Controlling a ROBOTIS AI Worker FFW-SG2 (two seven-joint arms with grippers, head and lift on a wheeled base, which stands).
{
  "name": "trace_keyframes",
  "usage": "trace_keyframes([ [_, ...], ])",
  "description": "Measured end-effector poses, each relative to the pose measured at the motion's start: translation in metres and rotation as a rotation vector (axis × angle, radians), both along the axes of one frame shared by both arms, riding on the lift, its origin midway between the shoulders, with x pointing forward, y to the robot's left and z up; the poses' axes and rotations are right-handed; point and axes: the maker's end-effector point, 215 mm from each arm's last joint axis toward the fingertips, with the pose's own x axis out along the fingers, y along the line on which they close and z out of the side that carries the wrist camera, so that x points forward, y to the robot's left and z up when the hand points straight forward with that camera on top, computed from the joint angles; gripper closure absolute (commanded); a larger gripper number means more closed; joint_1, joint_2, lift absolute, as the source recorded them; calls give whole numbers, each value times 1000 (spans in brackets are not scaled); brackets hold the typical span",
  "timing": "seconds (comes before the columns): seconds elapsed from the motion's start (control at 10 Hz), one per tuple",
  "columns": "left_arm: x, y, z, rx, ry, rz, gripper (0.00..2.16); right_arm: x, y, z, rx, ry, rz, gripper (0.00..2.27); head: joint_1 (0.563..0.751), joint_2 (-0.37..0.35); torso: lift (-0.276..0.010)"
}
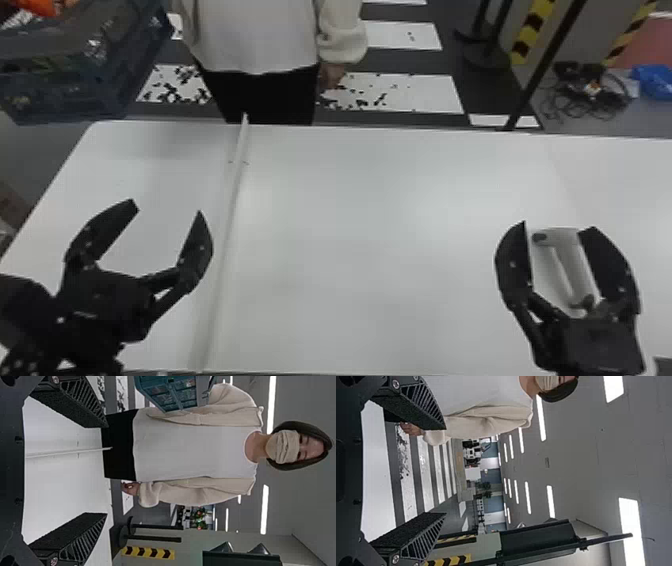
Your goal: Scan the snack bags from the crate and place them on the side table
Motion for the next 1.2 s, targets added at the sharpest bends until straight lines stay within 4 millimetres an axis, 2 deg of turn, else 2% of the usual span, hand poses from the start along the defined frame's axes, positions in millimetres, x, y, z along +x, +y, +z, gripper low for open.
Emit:
trace_keyframes([
  [1.2,-1,1,-7,-12,23,-1,73,0,1,0,2,1,0,107,695,-26,-94],
])
